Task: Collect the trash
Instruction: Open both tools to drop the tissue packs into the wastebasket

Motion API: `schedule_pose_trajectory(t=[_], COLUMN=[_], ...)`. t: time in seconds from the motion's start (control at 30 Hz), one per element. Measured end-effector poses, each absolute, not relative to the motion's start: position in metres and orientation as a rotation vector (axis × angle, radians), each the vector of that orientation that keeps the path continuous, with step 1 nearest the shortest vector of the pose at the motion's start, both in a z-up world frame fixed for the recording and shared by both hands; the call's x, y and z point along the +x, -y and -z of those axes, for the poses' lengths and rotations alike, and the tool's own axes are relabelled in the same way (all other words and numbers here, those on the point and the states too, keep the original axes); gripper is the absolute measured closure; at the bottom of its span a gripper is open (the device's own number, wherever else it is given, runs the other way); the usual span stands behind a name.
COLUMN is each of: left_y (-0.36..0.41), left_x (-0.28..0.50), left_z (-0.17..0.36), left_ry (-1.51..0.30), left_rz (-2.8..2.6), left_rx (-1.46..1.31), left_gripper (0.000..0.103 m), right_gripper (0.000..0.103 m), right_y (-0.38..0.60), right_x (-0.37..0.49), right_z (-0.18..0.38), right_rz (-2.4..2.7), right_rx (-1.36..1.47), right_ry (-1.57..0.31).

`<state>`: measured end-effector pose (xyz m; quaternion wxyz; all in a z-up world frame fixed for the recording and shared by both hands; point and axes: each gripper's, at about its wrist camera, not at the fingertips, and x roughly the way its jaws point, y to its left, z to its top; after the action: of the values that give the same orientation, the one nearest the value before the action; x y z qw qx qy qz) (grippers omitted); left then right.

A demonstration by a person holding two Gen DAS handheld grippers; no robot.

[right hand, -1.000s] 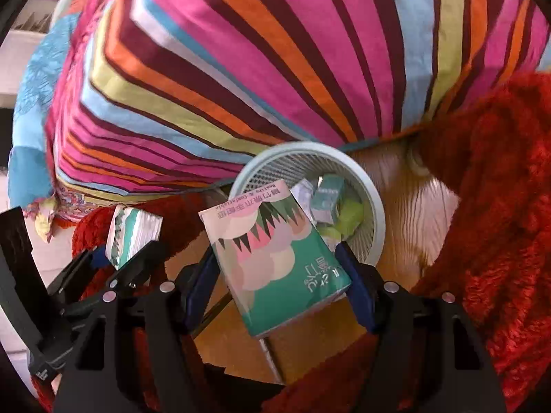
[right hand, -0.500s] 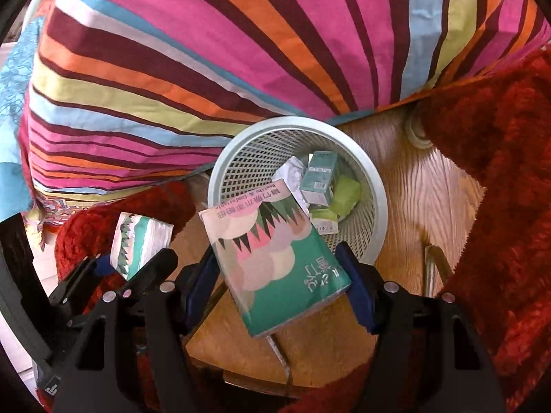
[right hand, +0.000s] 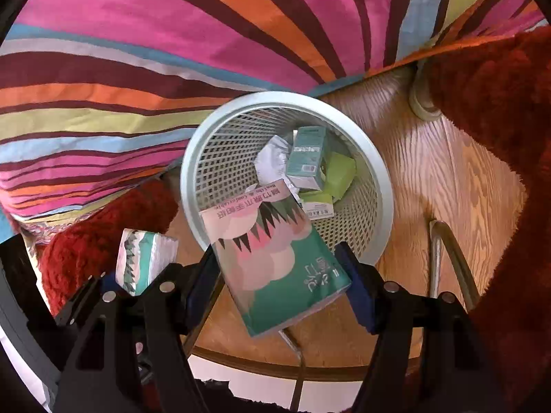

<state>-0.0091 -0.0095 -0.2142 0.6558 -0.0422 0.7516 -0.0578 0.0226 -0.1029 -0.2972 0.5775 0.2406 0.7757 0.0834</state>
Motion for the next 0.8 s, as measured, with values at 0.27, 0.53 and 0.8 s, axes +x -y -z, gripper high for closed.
schedule_pose_trajectory(t=[0.27, 0.53, 0.8], left_y=[0.015, 0.023, 0.027], left_x=[-0.005, -0.004, -0.001], left_z=[0.236, 0.25, 0.269], left_ry=[-1.775, -1.812, -1.855], left_rz=[0.121, 0.132, 0.123], left_rx=[-0.089, -0.056, -0.059], left_gripper=[0.034, 0.034, 0.034], right_gripper=[0.039, 0.039, 0.039], right_y=[0.101, 0.097, 0.094], right_x=[0.025, 0.024, 0.022], right_z=[0.318, 0.34, 0.353], right_rz=[-0.16, -0.127, -0.118], right_rx=[0.573, 0.584, 0.6], right_ry=[-1.88, -1.935, -1.974])
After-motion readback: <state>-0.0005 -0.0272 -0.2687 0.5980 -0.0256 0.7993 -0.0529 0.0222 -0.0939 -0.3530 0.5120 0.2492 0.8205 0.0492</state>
